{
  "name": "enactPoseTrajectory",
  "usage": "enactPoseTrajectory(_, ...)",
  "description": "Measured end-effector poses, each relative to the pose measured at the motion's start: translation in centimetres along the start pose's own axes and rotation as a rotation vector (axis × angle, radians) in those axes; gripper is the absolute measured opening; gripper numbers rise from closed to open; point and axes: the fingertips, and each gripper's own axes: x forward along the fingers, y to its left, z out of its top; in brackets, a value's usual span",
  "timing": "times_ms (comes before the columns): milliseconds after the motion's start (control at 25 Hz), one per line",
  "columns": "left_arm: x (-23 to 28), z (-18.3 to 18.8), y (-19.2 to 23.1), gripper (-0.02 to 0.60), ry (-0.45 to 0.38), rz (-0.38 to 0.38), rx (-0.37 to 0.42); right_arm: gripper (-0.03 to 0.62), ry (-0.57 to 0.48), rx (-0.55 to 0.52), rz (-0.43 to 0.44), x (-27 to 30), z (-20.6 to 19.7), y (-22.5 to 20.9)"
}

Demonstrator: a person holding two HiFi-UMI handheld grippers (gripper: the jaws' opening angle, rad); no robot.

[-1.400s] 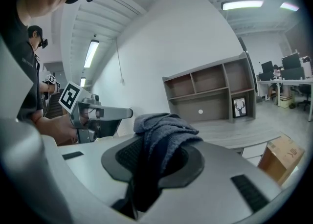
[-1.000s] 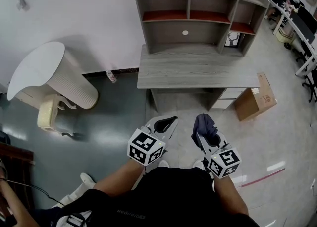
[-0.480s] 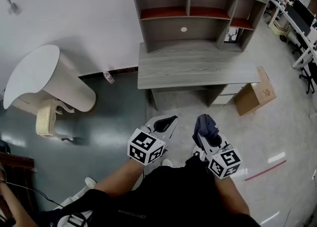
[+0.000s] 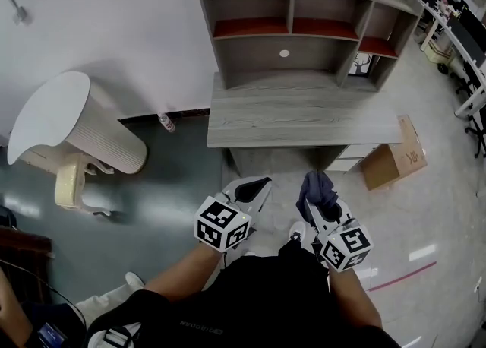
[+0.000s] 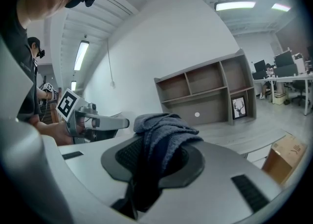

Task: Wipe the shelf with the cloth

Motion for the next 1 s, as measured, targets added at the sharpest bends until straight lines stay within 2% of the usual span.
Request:
enactPoseTrajectory(600, 11.5, 5.1, 0.3, 0.008, -0.046, 0.137, -0.004, 0.097, 0.022, -0.048, 0.126, 2.1, 5.0, -12.3)
enactPoseTrajectory(800, 13.7, 4.7, -1.4, 0.008, -0.018, 0.149, 0.034, 0.097, 0.036, -0.025, 0.144, 1.9, 4.6, -15.4)
enactPoseTrajectory(1000, 14.3, 4.1, -0.9, 0.008, 0.008, 0.171, -0.002, 0.097, 0.043, -0.007, 0.154, 1.7, 4.2, -16.4)
